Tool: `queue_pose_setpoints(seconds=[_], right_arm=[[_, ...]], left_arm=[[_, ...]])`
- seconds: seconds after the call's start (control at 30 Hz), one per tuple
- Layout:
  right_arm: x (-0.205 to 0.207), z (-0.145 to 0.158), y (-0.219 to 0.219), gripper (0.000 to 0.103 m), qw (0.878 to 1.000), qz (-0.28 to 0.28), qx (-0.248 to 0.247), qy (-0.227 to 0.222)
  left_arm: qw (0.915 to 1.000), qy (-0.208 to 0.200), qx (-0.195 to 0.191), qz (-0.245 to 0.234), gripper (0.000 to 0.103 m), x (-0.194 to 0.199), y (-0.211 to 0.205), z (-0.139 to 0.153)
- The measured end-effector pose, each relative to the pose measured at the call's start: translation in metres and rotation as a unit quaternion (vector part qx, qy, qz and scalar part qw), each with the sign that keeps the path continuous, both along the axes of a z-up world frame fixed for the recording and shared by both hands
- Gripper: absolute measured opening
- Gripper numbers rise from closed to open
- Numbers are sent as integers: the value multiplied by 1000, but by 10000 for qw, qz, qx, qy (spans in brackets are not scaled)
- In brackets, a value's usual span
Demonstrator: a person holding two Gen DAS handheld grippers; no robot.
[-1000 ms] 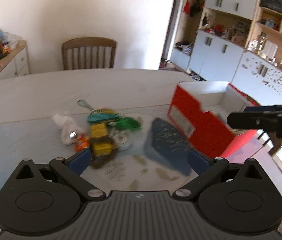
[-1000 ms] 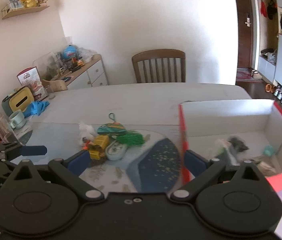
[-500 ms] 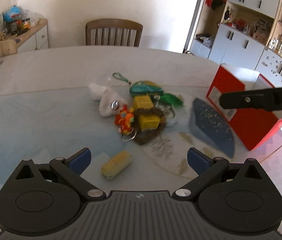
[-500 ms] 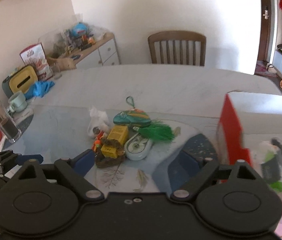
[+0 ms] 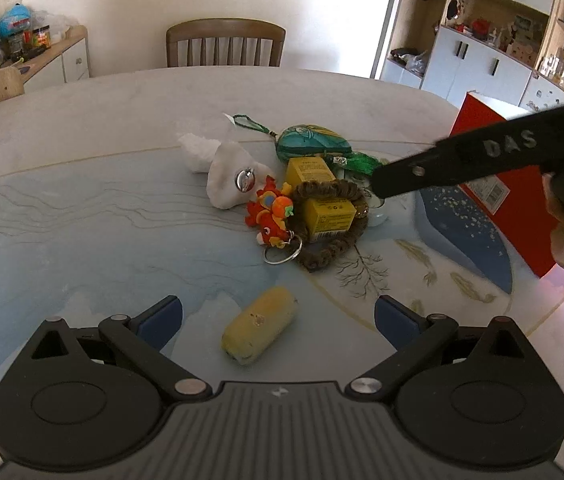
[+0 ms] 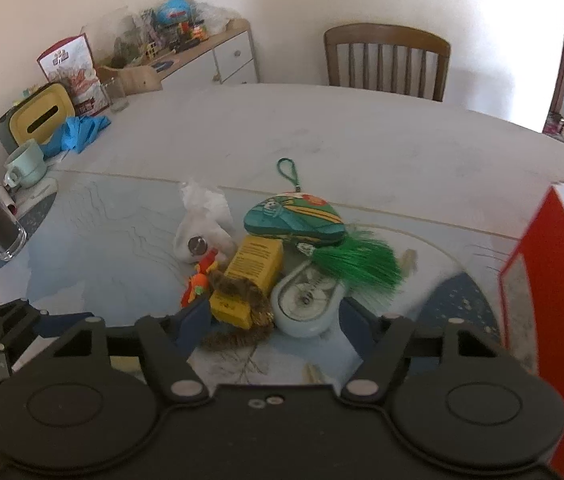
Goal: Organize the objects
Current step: 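Grasp the yellow foam roll with the left gripper while the right grasps the brown beaded loop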
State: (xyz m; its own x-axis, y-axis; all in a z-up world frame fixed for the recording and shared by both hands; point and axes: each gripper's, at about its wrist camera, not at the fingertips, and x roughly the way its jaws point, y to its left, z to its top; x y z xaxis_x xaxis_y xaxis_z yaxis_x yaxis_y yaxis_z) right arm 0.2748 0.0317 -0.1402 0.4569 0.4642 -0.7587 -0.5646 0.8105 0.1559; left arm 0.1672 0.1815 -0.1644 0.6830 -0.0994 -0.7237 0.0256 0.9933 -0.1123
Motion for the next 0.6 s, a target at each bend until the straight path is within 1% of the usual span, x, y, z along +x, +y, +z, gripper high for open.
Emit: queue_pose_setpoints(seconds=[0.07, 0.13, 0.3, 0.37, 0.43, 0.47, 0.5, 0.53, 0.6], right_arm=[[4, -3, 7, 63, 9999, 110, -17, 52], [8, -6, 13, 61, 9998, 191, -55, 90], [17, -11, 24, 57, 9993, 333, -113, 138], [20, -13, 28, 55, 9991, 375, -149, 161], [22, -16, 31, 52, 9987, 445, -171, 196], [22, -18, 33, 50, 9985, 473, -198, 210], [23, -19, 34, 49, 9983, 504, -212, 224], [23, -20, 35, 46, 9981, 528, -203, 255], [24, -22, 37, 44, 9978, 565, -169, 316]], left_arm=[[10000, 34, 14, -7, 103, 2, 0, -2], [10000, 61, 23, 38, 102, 3, 1, -4], [10000, 39, 13, 76, 102, 5, 4, -5], [10000, 32, 37, 48, 100, 6, 4, -5], [10000, 33, 89, 25, 96, 6, 3, -6], [9999, 44, 104, 8, 93, 6, 4, -6], [9999, 70, 101, -7, 87, 7, 4, -7], [9999, 96, 112, -5, 83, 7, 4, -8], [9999, 127, 106, -15, 79, 7, 5, -9]])
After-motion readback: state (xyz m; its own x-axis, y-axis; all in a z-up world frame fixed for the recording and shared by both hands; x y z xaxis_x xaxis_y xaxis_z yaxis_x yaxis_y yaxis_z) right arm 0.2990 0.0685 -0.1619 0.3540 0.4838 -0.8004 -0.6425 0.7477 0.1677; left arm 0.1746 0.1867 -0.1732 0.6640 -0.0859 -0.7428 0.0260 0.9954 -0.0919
